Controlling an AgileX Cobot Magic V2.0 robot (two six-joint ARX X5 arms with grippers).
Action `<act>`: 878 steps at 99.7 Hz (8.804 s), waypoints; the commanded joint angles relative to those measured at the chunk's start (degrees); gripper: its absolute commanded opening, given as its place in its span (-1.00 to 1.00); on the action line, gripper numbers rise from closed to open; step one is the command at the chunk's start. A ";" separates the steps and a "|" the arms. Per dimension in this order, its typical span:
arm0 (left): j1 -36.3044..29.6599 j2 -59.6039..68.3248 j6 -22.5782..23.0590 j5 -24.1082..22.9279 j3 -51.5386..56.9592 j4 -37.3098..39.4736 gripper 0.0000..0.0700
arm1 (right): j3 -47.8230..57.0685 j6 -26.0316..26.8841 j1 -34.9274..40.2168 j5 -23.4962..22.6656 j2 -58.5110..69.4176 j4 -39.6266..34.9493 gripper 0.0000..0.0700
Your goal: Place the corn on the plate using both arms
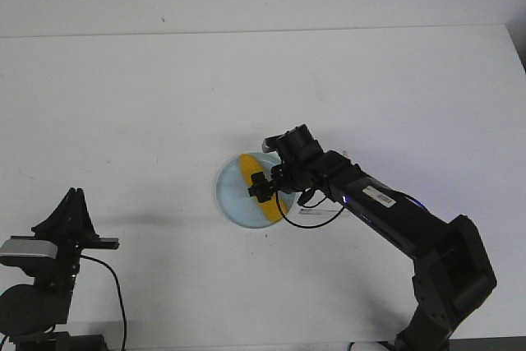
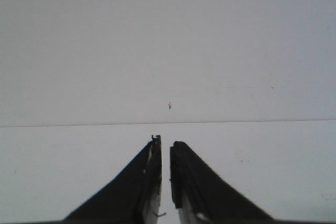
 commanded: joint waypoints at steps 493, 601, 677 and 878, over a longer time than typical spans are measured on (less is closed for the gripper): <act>-1.07 -14.75 -1.62 -4.31 -21.97 0.61 -1.00 | -49.09 -17.75 -32.15 21.35 -90.75 23.54 -0.97; -1.07 -14.73 -1.62 -4.07 -21.97 0.72 -1.00 | -49.09 -17.75 -32.15 21.35 -90.75 23.54 -0.97; -1.07 -14.73 -1.62 -4.07 -21.97 0.72 -1.00 | -58.55 -17.94 -31.67 19.37 -98.68 24.70 -0.97; -1.07 -14.73 -1.62 -4.07 -21.94 0.72 -1.00 | -71.82 -13.49 -31.39 16.61 -101.22 36.00 -0.97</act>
